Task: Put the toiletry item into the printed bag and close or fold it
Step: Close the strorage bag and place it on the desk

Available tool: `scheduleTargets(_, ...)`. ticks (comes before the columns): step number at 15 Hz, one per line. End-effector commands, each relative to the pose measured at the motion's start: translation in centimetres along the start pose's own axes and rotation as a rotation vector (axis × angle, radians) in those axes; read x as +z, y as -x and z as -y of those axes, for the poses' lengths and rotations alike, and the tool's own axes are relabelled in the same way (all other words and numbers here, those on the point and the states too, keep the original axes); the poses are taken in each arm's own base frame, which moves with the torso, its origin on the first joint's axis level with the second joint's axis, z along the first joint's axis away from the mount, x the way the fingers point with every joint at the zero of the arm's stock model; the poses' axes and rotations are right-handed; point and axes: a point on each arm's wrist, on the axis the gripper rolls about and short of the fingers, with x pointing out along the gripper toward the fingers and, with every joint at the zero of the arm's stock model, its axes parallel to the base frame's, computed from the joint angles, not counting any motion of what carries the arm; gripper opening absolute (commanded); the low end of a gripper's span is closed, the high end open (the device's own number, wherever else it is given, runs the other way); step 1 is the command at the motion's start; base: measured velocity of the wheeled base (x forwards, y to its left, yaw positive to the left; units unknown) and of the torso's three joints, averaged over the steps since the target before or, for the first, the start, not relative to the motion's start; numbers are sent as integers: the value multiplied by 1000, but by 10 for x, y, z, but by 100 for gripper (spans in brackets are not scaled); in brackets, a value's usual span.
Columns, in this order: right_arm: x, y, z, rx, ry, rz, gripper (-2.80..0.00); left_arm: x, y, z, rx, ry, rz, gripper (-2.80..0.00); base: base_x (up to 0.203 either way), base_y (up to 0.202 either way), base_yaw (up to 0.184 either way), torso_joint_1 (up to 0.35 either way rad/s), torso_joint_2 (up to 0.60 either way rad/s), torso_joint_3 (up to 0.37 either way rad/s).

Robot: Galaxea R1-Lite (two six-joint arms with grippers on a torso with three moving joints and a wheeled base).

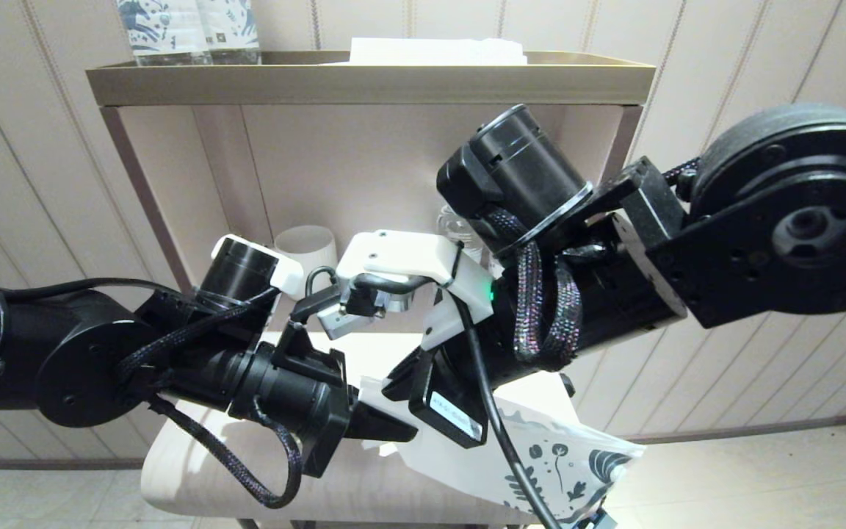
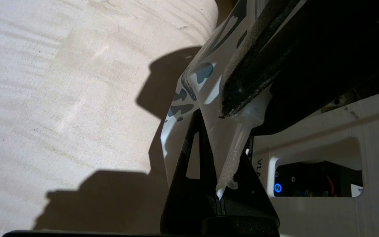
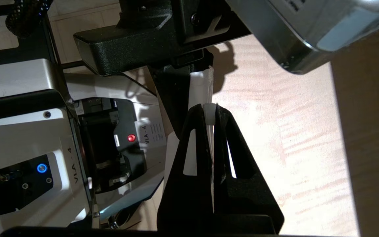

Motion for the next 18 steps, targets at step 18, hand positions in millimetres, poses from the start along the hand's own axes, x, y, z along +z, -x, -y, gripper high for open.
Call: scheduleTargets(18, -105, 98, -3, -155, -172, -36, -280, 1, 1, 1, -3, -4, 5, -280, 0, 0, 0, 0, 0, 0)
